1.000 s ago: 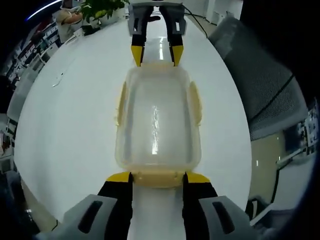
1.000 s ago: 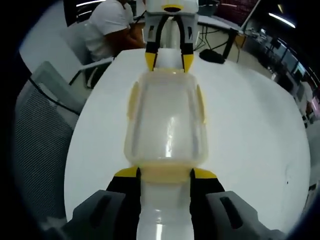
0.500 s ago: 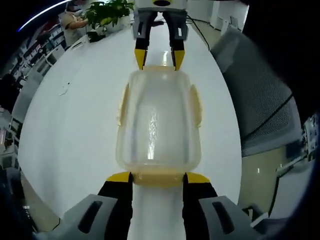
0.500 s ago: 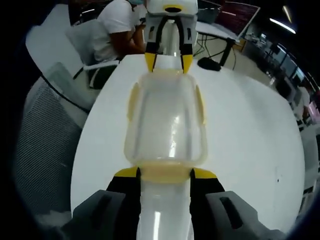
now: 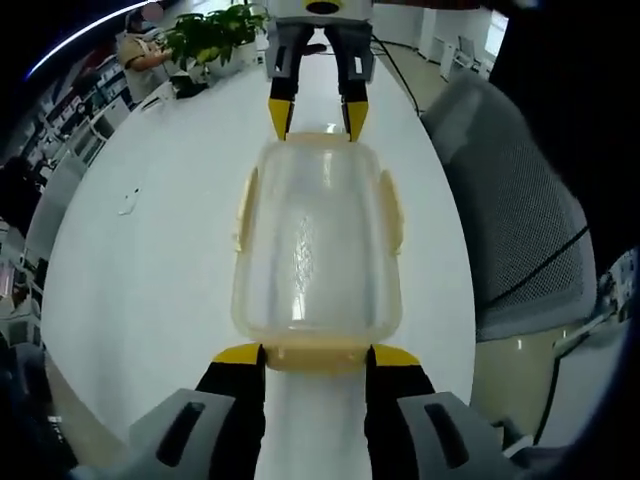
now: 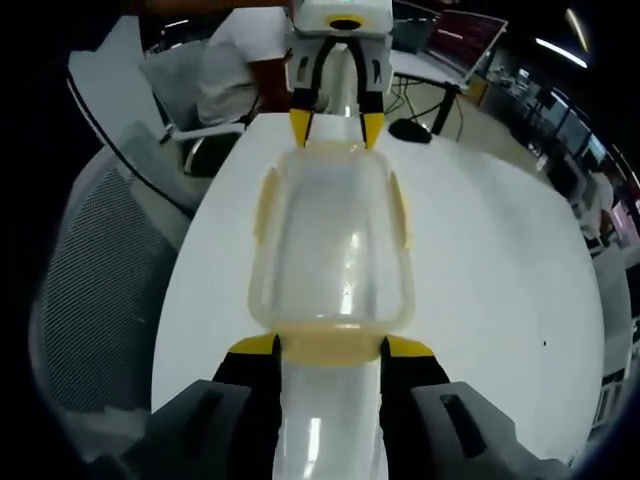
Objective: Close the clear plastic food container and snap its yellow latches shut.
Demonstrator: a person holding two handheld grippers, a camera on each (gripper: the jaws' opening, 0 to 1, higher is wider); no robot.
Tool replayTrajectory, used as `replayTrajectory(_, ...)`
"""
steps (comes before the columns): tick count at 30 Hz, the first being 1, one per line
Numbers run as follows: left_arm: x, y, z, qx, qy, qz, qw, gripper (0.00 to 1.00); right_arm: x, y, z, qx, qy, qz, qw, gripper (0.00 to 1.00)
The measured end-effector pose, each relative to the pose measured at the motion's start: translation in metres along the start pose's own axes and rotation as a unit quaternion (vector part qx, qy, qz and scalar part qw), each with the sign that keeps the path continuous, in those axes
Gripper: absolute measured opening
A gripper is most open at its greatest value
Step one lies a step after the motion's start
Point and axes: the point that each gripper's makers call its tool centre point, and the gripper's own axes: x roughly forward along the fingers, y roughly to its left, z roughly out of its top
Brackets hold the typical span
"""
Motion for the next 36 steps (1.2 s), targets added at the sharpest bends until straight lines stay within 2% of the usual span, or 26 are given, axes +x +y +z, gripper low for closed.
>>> replayTrajectory(14, 0.009, 0.001, 0.040, 0.005, -0.010, -0.004, 0.9999, 0.33, -0.024, 0.002, -0.029, 0.008, 0.008, -0.002, 0.9999, 0.34)
replayTrajectory(36, 0.031, 0.003, 0.085, 0.009, -0.018, -0.014, 0.9997, 0.33, -0.043, 0.003, -0.077, 0.024, 0.031, -0.006, 0.9992, 0.35)
